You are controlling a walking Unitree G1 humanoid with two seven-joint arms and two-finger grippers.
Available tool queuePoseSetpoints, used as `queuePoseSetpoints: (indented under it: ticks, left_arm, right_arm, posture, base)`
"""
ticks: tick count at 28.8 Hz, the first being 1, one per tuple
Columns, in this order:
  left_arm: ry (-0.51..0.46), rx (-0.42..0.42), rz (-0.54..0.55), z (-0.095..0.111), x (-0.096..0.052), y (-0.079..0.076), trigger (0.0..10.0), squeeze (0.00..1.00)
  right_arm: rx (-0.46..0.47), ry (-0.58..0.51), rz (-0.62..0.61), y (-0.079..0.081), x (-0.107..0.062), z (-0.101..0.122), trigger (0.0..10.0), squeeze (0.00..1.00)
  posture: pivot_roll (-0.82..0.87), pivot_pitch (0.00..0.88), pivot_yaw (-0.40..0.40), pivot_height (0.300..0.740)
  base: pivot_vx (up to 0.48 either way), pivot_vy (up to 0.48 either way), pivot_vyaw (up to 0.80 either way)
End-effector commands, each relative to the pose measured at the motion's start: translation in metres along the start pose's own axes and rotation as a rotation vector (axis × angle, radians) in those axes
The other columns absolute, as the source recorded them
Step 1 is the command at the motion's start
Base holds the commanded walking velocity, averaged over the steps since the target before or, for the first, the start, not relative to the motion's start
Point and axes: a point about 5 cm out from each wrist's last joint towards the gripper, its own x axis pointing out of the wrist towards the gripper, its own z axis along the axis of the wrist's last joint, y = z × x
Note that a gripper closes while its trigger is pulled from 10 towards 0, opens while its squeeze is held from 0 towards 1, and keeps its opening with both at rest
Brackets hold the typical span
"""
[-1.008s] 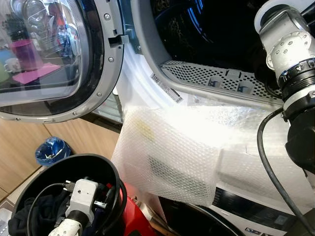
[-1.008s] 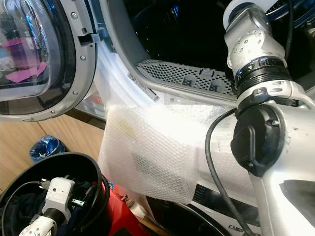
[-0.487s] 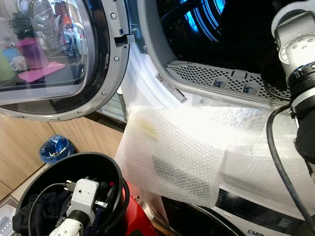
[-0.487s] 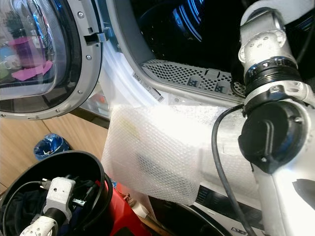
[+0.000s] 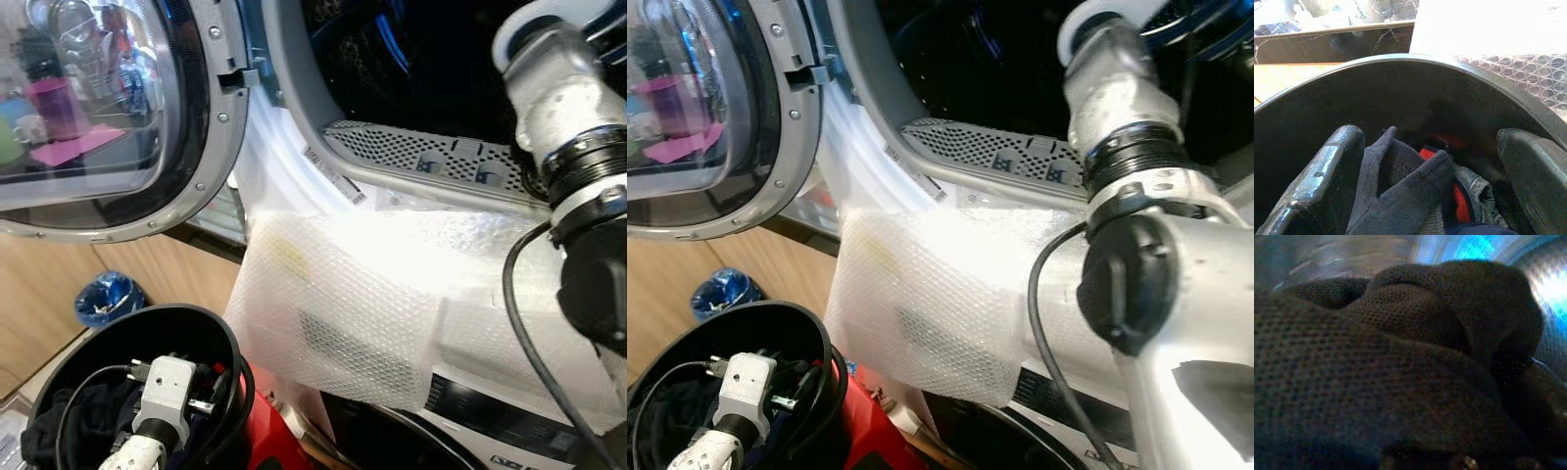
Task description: Clothes washing
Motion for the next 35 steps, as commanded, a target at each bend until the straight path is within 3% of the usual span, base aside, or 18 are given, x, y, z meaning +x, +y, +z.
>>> queuePoseSetpoints:
  ticks: [1,4,7,8,9,10,11,12,14,18,24,27,30,35]
  left_arm:
    - [-0.006,0.018,0.005,0.002,-0.002,0.002,10.0,0.0]
    - [-0.006,0.018,0.004,0.002,-0.002,0.002,10.0,0.0]
    - [-0.009,0.017,0.003,0.003,-0.001,0.001,10.0,0.0]
    - [-0.011,0.016,0.004,0.004,-0.001,0.001,10.0,0.0]
    - [-0.011,0.016,0.004,0.004,-0.001,0.001,10.0,0.0]
    - [-0.013,0.016,0.006,0.004,0.0,0.001,10.0,0.0]
    - [-0.013,0.013,0.009,0.004,0.0,0.002,10.0,0.0]
    - [-0.013,0.01,0.011,0.004,0.001,0.001,10.0,0.0]
    - [-0.012,0.007,0.012,0.003,0.001,0.0,10.0,0.0]
    - [-0.021,-0.004,0.024,0.005,0.001,0.0,10.0,0.0]
    - [-0.021,0.004,-0.002,0.006,0.001,-0.005,10.0,0.0]
    - [-0.021,0.007,-0.007,0.006,0.0,-0.005,10.0,0.0]
    - [-0.024,0.013,-0.01,0.007,0.0,-0.004,10.0,0.0]
    - [-0.029,0.019,-0.018,0.008,0.0,-0.005,10.0,0.0]
  right_arm:
    - [-0.178,-0.091,0.071,0.011,0.002,0.021,10.0,1.0]
    - [-0.245,-0.095,0.096,0.013,0.002,0.022,10.0,1.0]
    - [-0.258,-0.075,0.296,0.03,0.001,0.018,10.0,1.0]
    - [-0.169,-0.075,0.231,0.023,0.002,0.022,10.0,1.0]
    - [-0.169,-0.075,0.231,0.023,0.002,0.022,10.0,1.0]
    - [-0.107,-0.074,0.171,0.017,0.003,0.025,10.0,1.0]
    - [0.021,-0.038,-0.077,-0.009,0.002,0.024,10.0,1.0]
    - [0.226,0.027,-0.327,-0.039,-0.004,0.013,10.0,1.0]
    - [0.422,0.116,-0.558,-0.066,-0.015,-0.003,10.0,1.0]
    - [0.341,0.078,-0.502,-0.065,-0.015,-0.005,10.0,1.0]
    - [0.362,0.143,-0.459,-0.052,-0.015,-0.028,10.0,1.0]
    - [0.348,0.085,-0.255,-0.029,-0.007,-0.02,10.0,1.0]
    - [0.229,-0.054,0.003,-0.002,0.0,0.004,10.0,1.0]
    - [0.206,-0.14,0.19,0.015,0.001,0.02,10.0,1.0]
  posture:
    - [0.04,0.048,0.097,0.74]
    - [0.04,0.044,0.094,0.74]
    - [0.04,0.042,0.095,0.74]
    - [0.04,0.042,0.095,0.74]
    - [0.04,0.042,0.095,0.74]
    - [0.04,0.042,0.095,0.74]
    - [0.05,0.034,0.089,0.74]
    - [0.05,0.032,0.083,0.74]
    - [0.06,0.027,0.078,0.74]
    - [0.05,0.037,0.083,0.74]
    - [0.05,0.042,0.089,0.74]
    - [0.05,0.041,0.091,0.74]
    - [0.06,0.04,0.09,0.74]
    - [0.06,0.036,0.091,0.74]
  base:
    - [0.0,0.0,0.0]
    - [0.0,0.0,0.0]
    - [0.0,0.0,0.0]
    - [0.0,0.0,0.0]
    - [0.0,0.0,0.0]
    - [0.0,0.0,0.0]
    - [0.0,0.0,0.0]
    - [0.0,0.0,0.0]
    - [0.0,0.0,0.0]
    - [0.0,0.0,0.0]
    - [0.0,0.0,0.0]
    - [0.0,0.0,0.0]
    - [0.0,0.0,0.0]
    - [0.0,0.0,0.0]
